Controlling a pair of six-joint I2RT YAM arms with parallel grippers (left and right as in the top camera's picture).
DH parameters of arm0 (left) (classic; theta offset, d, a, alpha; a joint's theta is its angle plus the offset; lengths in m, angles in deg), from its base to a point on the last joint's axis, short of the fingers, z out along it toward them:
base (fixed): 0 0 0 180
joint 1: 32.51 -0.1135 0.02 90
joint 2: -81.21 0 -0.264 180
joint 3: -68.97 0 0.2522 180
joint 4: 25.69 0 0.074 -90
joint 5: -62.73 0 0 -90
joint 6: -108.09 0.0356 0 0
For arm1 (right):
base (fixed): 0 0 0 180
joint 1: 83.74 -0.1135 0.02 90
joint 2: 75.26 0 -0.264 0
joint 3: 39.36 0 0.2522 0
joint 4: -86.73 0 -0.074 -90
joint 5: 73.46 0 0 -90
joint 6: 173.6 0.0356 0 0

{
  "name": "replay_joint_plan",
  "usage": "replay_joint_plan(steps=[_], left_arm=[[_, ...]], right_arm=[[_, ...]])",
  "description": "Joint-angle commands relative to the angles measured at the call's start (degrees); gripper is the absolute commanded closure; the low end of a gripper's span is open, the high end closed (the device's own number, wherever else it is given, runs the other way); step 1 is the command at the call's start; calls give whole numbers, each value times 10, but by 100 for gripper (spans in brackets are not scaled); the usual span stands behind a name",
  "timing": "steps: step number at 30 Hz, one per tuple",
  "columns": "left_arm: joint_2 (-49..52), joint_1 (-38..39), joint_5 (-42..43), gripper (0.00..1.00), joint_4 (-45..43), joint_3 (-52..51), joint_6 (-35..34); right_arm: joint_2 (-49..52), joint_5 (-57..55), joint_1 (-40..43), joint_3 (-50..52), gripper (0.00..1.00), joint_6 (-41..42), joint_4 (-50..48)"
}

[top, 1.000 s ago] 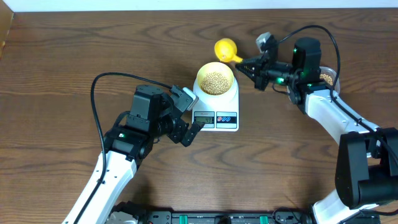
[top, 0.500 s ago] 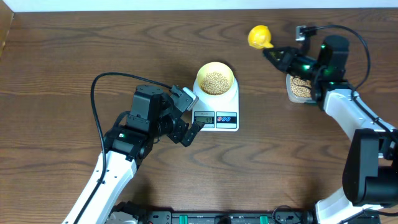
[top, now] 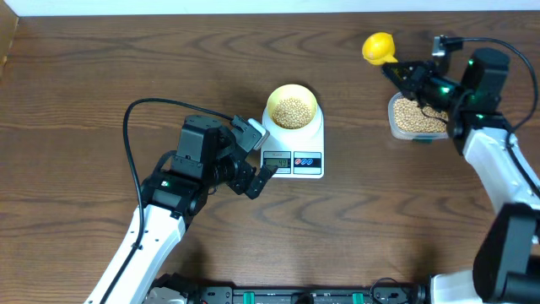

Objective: Scoop item into bowl and weigh 50g on scale
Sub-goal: 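Carry the empty scoop right back to the soybean tub, then dip the yellow scoop into the soybean tub with the right gripper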

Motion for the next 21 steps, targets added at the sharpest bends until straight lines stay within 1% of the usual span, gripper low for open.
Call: replay_joint_plan(steps=[1, 5, 9, 13, 21], left_arm=[[3, -2, 5, 0, 1, -9, 12], [3, -2, 5, 0, 1, -9, 12], [3, -2, 5, 0, 1, -9, 12], [3, -2, 5, 0, 1, -9, 12], [3, -2, 5, 0, 1, -9, 12]], right_arm=[[-39, -31, 7, -1, 99, -27, 62], [-80, -103, 10, -1, 99, -64, 167], [-117, -209, 11, -1, 99, -72, 253], [-144, -318, 11, -1, 99, -101, 314], [-144, -414, 11, -1, 99, -107, 377]])
